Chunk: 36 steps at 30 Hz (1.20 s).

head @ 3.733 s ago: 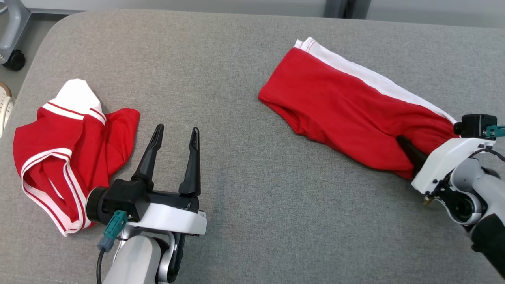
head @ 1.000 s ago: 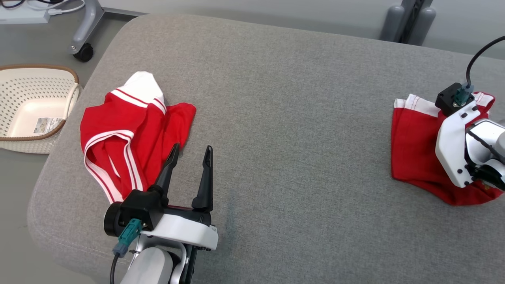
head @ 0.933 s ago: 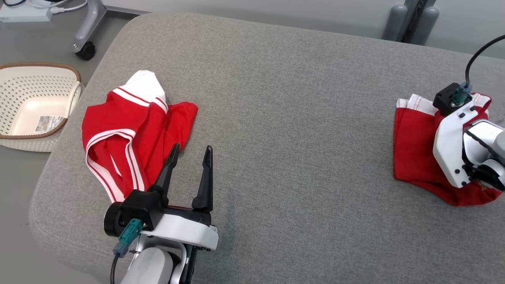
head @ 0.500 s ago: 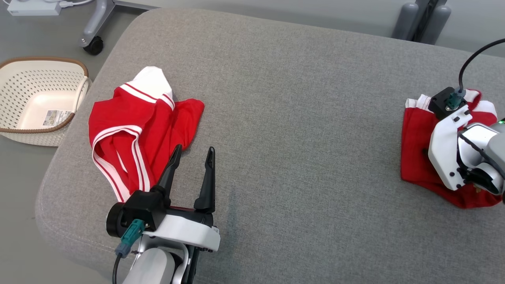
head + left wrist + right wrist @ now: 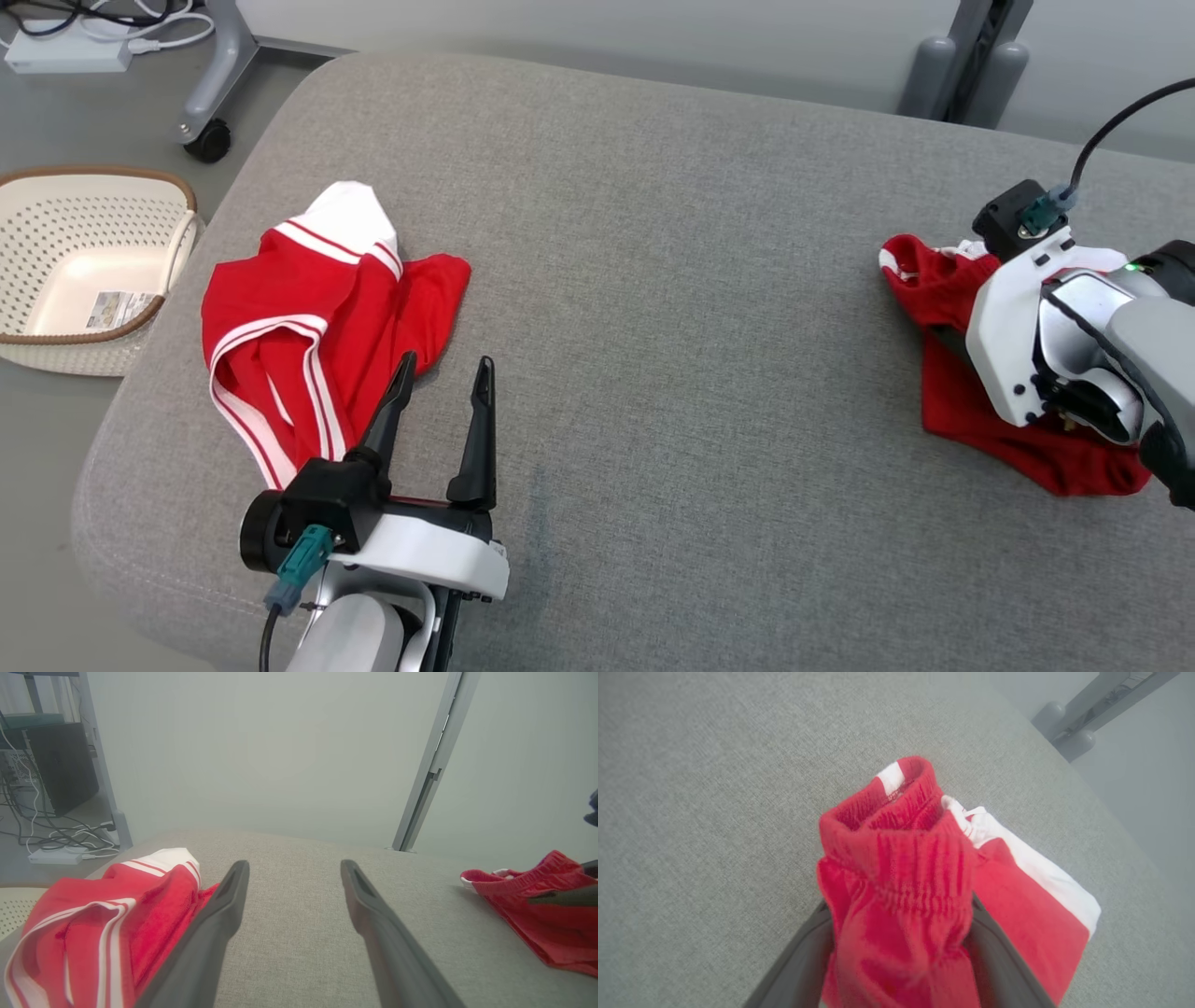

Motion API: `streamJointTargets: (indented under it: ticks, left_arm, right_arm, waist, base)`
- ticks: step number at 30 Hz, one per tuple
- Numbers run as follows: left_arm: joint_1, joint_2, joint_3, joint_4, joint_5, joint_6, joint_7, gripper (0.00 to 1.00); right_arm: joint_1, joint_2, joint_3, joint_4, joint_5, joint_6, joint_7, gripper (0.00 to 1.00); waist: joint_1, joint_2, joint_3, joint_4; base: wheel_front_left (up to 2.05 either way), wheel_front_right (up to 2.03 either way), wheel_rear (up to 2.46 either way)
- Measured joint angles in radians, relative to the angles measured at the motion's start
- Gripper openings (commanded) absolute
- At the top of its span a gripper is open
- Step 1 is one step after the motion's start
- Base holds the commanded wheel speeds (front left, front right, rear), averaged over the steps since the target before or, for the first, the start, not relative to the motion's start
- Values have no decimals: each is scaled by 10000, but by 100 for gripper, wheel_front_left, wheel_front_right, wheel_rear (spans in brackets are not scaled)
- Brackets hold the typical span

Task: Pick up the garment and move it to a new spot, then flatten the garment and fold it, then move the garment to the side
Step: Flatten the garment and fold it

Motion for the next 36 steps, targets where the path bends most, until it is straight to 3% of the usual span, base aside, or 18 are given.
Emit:
streamJointTargets:
  ticks: [10,16,24,29,33,35,36]
  left_arm:
    - [234,-2,226,92,176,-75,0,100]
    - [409,-2,405,163,278,-203,0,100]
    - [570,-2,677,-61,368,-293,0,100]
    - [656,0,869,-401,370,-290,0,100]
    - [710,0,1014,-696,435,-291,0,100]
    - [724,0,1081,-857,458,-280,0,100]
    - [736,0,1141,-978,470,-245,0,100]
  right_arm:
    - [-241,320,-2,-63,1108,0,-982,100]
    - [-221,261,-2,-393,1116,0,-1517,100]
    - [-80,-38,-453,328,986,0,-3873,100]
    - [639,-42,-1267,1030,1026,0,-5726,100]
    - [1510,86,-2255,1193,1296,0,-6274,100]
    - [2034,184,-3139,913,1342,0,-6280,100]
    - [2449,201,-4303,447,1012,0,-6307,100]
  waist:
    - [0,0,-508,-471]
    - [0,0,-918,-887]
    - [0,0,-1362,-1374]
    - [0,0,-1478,-1688]
    - [0,0,-1484,-1954]
    - [-1,0,-1461,-2094]
    - [0,0,-1415,-2234]
  base:
    - [0,0,0]
    - [0,0,0]
    - [0,0,0]
    - [0,0,0]
    - [0,0,0]
    - [0,0,0]
    - [0,0,0]
